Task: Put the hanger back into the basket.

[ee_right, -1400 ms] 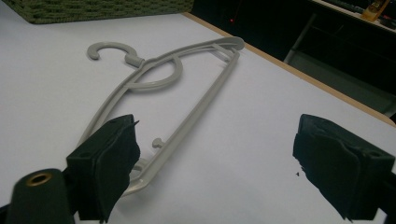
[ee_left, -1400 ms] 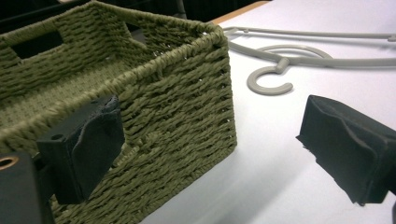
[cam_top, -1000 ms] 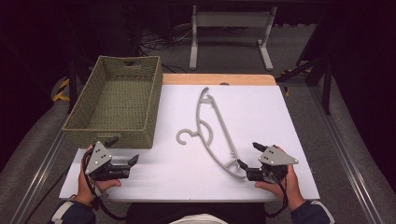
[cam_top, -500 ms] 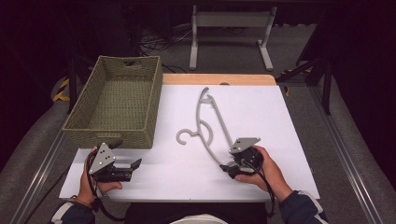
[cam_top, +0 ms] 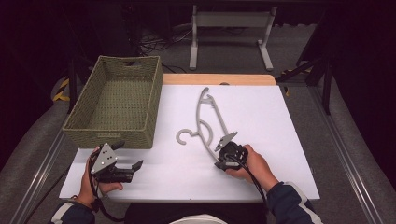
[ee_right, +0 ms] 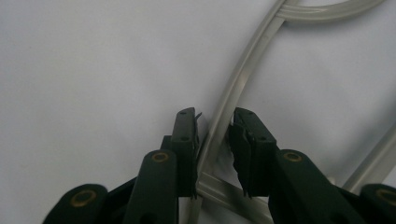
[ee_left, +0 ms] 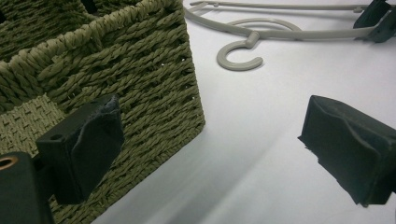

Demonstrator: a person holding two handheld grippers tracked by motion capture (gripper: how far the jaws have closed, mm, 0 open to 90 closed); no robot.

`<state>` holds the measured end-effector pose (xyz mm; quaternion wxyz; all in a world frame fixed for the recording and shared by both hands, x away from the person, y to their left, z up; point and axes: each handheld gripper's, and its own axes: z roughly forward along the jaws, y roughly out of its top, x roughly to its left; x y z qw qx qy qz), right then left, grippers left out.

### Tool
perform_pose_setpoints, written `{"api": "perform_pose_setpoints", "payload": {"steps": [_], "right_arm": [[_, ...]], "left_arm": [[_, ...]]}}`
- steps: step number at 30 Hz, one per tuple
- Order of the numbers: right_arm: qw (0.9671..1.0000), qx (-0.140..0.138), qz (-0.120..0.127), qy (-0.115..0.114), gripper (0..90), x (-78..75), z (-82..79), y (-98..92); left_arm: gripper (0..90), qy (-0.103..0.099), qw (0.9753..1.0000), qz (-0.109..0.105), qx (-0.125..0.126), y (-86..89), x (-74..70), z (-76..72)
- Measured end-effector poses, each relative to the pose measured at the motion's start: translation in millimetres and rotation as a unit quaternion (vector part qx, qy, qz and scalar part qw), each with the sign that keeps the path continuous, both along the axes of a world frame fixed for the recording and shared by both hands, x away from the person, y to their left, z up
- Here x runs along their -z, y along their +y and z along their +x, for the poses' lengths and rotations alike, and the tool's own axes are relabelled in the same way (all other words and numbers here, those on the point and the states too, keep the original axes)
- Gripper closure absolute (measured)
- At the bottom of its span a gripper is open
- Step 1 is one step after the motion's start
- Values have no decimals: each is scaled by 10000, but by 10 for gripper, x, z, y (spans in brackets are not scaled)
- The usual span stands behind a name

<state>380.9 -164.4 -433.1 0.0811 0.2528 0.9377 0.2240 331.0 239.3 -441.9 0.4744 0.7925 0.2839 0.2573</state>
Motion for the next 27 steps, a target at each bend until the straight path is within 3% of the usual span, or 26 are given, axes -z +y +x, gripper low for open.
{"api": "perform_pose_setpoints", "payload": {"steps": [3,7,12,16,18,21,22,25,27], "right_arm": [[9998,-47,-28,191,731,-10,60,3],[9996,-103,-77,244,791,-18,90,16],[9994,-106,183,262,832,3,117,-55],[9994,-73,316,148,833,15,88,-79],[9984,-8,544,146,834,20,95,-108],[9948,188,994,147,834,-1,114,-153],[9948,188,994,147,834,-1,114,-153],[9862,363,1616,70,833,-46,133,-228],[9758,553,2113,-21,833,-87,140,-297]], "left_arm": [[63,35,10000,11,24,-17,7,2],[66,62,9999,90,82,-41,16,1],[69,84,9998,113,112,-66,25,9],[71,95,9998,58,155,-82,13,0],[72,106,9998,22,184,-102,6,-4],[84,132,9997,-43,196,-150,-8,-6],[103,132,9997,-43,196,-150,-8,-6],[126,251,9989,-196,330,-239,-51,-8],[152,323,9973,-360,557,-338,-92,-2]]}}
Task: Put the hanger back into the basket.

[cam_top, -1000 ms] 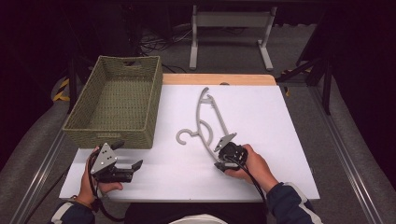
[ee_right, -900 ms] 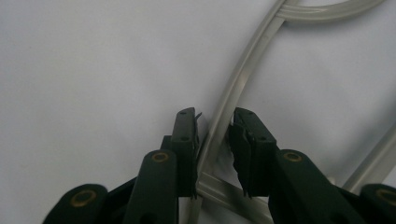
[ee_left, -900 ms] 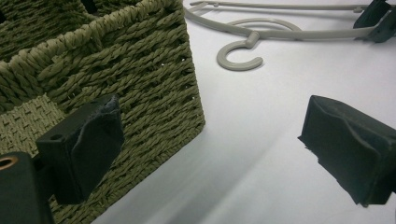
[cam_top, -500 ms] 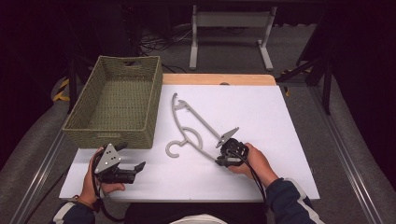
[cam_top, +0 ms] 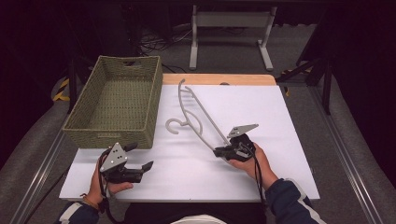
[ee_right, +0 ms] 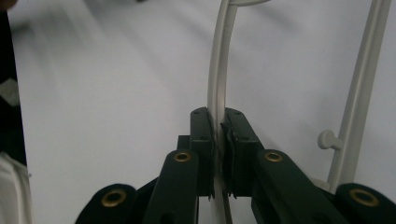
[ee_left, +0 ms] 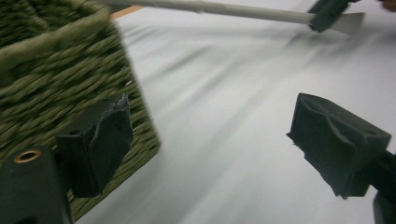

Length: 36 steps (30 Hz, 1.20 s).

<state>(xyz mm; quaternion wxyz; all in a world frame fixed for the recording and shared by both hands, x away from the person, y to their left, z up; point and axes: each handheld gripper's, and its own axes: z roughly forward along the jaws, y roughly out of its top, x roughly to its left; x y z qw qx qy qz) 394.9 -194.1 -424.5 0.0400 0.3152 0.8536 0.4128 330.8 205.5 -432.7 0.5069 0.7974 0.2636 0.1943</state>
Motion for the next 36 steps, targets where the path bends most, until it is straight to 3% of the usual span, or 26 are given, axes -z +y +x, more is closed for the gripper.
{"api": "perform_pose_setpoints", "payload": {"steps": [1,2,4,5,10,11,12,13,15,19,23,26,31,33,34,36], "right_arm": [[10000,0,0,0,833,0,0,0],[9995,93,297,-74,833,-24,-1,-41],[9982,165,549,-189,833,-54,-13,-70],[9982,165,549,-189,833,-54,-13,-70],[9929,254,1061,-473,833,-138,-61,-107],[9894,247,1312,-576,833,-154,-79,-126],[9886,246,1326,-663,833,-169,-91,-127],[9886,246,1326,-663,833,-169,-91,-127],[9863,235,1437,-776,833,-195,-127,-128],[9855,122,1457,-864,833,-205,-172,-96],[9837,73,1514,-968,833,-216,-218,-65],[9828,8,1544,-1016,833,-217,-243,-41],[9841,-86,1442,-1037,831,-187,-263,25],[9845,-97,1433,-1006,830,-168,-264,46],[9847,-119,1415,-1010,829,-159,-262,55],[9848,-186,1404,-1010,828,-139,-265,84]], "left_arm": [[168,0,10000,0,0,0,0,0],[179,73,9999,-50,59,-37,-11,5],[202,227,9992,-283,179,-143,-36,57],[217,227,9992,-283,179,-143,-36,57],[249,491,9954,-732,382,-380,-89,208],[264,517,9945,-786,456,-449,-108,237],[280,530,9925,-904,623,-614,-148,307],[300,530,9925,-904,623,-614,-148,307],[308,524,9907,-977,785,-810,-196,386],[365,559,9864,-1174,1006,-1027,-261,510],[415,755,9804,-1451,1102,-1193,-248,637],[440,829,9770,-1576,1171,-1271,-225,685],[504,905,9713,-1746,1338,-1338,-210,718],[551,862,9711,-1765,1356,-1333,-217,716],[566,848,9722,-1728,1332,-1330,-224,715],[606,811,9713,-1804,1319,-1298,-224,731]]}}
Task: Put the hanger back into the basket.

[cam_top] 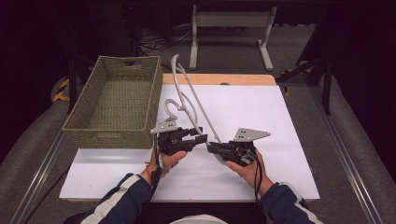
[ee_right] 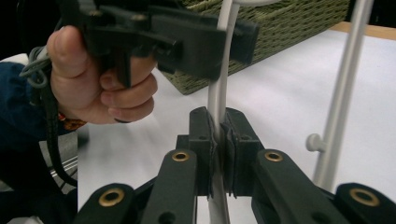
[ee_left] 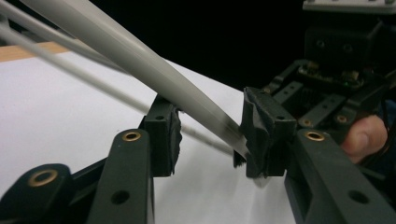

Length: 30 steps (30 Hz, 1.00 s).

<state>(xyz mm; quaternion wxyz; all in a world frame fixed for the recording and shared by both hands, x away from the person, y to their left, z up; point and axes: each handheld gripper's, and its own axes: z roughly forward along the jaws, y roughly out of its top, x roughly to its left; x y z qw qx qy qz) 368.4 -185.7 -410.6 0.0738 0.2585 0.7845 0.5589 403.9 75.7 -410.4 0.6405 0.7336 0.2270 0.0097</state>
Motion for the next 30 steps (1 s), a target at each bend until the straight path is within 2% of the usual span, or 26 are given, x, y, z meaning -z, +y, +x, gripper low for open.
{"api": "perform_pose_setpoints", "payload": {"steps": [3,5,9,13,15,16,17,18,21,23,25,26,28,29,30], "right_arm": [[9999,-59,-59,-85,825,15,-16,44],[9999,-107,-22,-40,822,31,-14,61],[9997,-179,-163,-105,795,69,-48,120],[9991,-83,-361,-210,690,70,-103,123],[9991,-17,-360,-241,646,64,-119,78],[9990,35,-363,-255,613,61,-124,52],[9989,121,-370,-243,598,57,-128,1],[9988,158,-373,-258,590,57,-129,-36],[9976,433,-455,-291,555,64,-141,-230],[9966,592,-460,-326,546,71,-150,-338],[9943,787,-589,-417,516,73,-163,-449],[9943,787,-589,-417,516,73,-163,-449],[9907,1031,-723,-514,496,82,-175,-584],[9905,1079,-697,-490,494,86,-177,-628],[9901,1125,-681,-489,490,88,-177,-665]], "left_arm": [[626,24,10000,-5,25,16,-5,10],[654,-70,9999,25,105,16,-37,-7],[704,-238,9993,205,186,-10,-109,-53],[758,-235,9991,360,35,33,-176,-37],[788,-231,9986,479,-17,67,-210,-23],[805,-241,9979,594,-118,83,-235,-18],[820,-319,9970,672,-190,88,-251,-20],[819,-455,9951,851,-217,86,-286,-34],[820,-447,9935,1005,-280,72,-359,-37],[819,-568,9902,1227,-356,68,-417,-14],[821,-558,9895,1282,-379,63,-449,-10],[821,-604,9882,1343,-420,59,-506,2],[820,-688,9857,1466,-460,59,-606,31],[820,-678,9855,1478,-486,54,-652,42],[821,-759,9837,1533,-559,57,-734,70]]}}
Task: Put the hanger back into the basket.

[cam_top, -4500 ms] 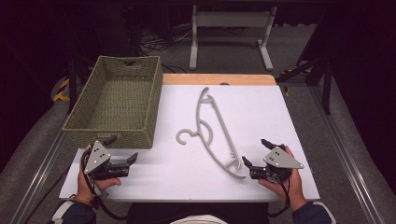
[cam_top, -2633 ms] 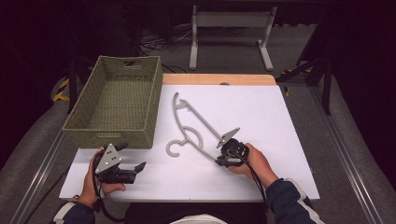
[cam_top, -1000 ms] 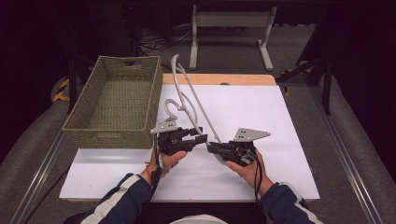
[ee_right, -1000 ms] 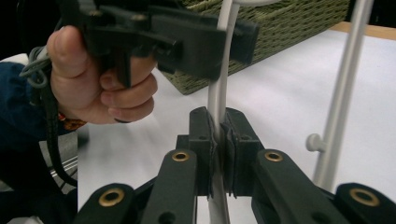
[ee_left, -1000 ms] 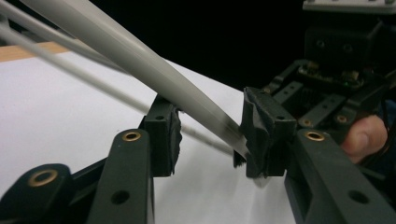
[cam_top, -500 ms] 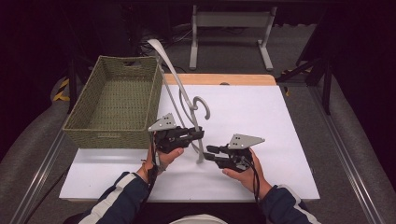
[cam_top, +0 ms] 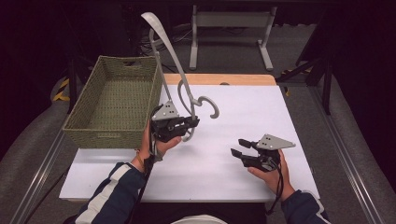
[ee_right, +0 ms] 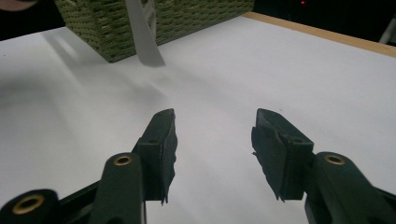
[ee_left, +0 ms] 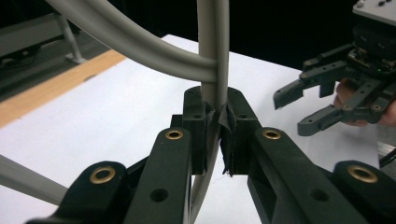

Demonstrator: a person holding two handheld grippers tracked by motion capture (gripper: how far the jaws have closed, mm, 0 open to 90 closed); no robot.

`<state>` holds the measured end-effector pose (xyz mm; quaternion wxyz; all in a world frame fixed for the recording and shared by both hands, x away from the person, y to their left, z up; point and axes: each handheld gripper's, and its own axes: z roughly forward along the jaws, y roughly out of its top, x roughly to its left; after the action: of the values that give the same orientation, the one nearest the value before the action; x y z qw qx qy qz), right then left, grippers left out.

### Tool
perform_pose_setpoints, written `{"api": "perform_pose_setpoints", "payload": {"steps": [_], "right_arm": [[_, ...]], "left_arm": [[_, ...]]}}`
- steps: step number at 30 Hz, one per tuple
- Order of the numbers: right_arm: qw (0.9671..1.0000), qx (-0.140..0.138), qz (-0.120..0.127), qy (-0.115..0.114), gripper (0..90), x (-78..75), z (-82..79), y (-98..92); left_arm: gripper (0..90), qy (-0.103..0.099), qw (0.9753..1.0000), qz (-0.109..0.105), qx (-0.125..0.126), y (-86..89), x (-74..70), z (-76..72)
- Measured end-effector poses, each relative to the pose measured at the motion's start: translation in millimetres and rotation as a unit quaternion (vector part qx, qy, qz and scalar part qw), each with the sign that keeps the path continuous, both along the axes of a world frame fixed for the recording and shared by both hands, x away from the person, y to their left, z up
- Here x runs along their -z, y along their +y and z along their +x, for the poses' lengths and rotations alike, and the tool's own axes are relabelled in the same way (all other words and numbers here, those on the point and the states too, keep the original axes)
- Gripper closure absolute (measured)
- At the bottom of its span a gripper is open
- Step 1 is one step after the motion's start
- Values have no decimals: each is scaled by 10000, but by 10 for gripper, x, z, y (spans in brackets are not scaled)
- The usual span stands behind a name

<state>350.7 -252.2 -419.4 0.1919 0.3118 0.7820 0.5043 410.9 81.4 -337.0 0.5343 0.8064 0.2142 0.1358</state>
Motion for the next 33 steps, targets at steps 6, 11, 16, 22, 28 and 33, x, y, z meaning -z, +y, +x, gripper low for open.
{"api": "perform_pose_setpoints", "payload": {"steps": [6,11,16,22,28,33], "right_arm": [[9998,151,10,-84,461,-27,-9,-70],[9999,98,-70,-89,436,-9,-5,-40],[9998,151,-54,-85,412,-11,-1,-47],[9998,184,-52,-41,368,-11,8,-43],[9998,131,-145,-28,323,5,11,-11],[9998,161,-150,-14,308,12,13,1]], "left_arm": [[821,-82,9999,96,-116,-7,-332,76],[821,-232,9989,342,-235,73,-694,134],[821,-318,9973,473,-453,256,-871,156],[821,-414,9946,552,-776,471,-880,193],[821,-345,9914,611,-1102,731,-857,259],[821,-359,9859,739,-1458,978,-865,283]]}}
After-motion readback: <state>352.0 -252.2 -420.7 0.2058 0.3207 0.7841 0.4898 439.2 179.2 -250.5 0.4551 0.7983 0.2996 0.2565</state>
